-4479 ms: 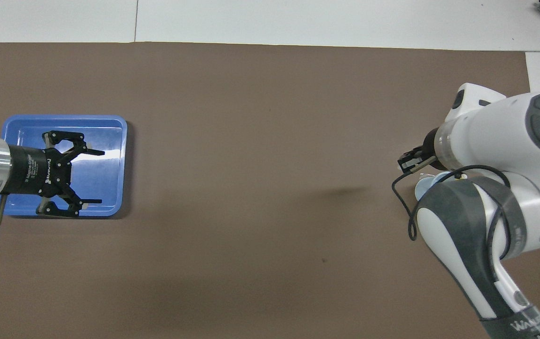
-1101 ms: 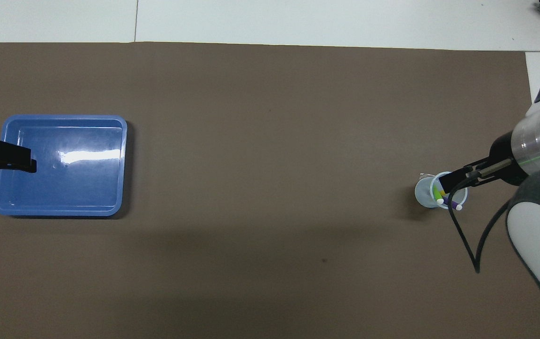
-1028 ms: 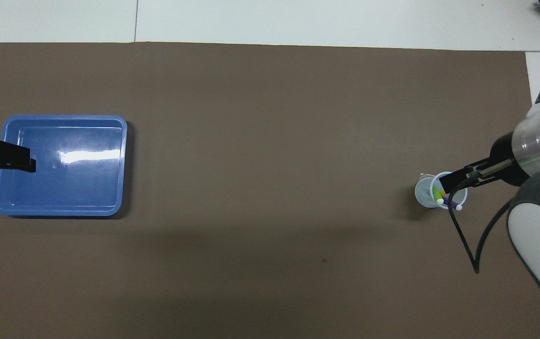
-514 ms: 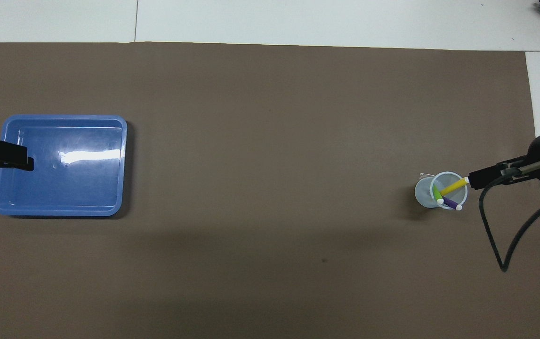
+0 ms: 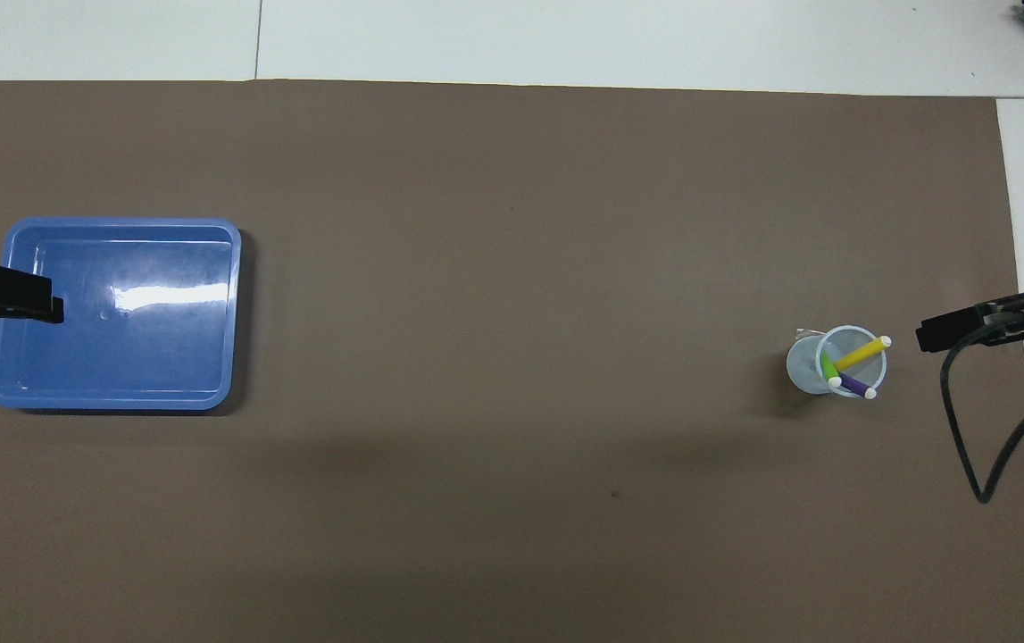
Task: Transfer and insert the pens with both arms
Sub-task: 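Open the right gripper and withdraw it from the cup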
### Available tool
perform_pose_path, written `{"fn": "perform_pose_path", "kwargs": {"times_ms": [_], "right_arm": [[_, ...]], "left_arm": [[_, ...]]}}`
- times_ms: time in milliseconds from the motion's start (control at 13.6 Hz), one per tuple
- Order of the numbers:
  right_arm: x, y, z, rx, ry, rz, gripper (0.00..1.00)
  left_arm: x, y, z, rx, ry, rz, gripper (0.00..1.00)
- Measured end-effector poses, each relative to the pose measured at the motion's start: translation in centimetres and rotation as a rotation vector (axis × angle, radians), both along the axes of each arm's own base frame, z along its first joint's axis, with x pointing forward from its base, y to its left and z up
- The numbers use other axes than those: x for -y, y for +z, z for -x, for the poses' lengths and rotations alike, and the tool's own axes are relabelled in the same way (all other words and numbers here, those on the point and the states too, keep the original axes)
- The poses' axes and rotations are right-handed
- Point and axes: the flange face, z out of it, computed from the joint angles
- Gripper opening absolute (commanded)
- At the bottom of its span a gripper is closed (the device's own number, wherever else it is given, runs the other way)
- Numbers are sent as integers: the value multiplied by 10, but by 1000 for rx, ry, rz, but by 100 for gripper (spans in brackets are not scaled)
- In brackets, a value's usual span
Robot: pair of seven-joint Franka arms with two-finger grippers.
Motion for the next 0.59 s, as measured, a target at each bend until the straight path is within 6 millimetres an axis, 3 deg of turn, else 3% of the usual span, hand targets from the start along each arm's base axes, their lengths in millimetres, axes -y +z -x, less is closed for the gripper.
{"fn": "perform_pose_path", "kwargs": {"times_ms": [587], "right_arm": [[13,12,8,-31,-29,-3,100]], "left_arm": [[-3,0,-2,8,6,1,100]]}}
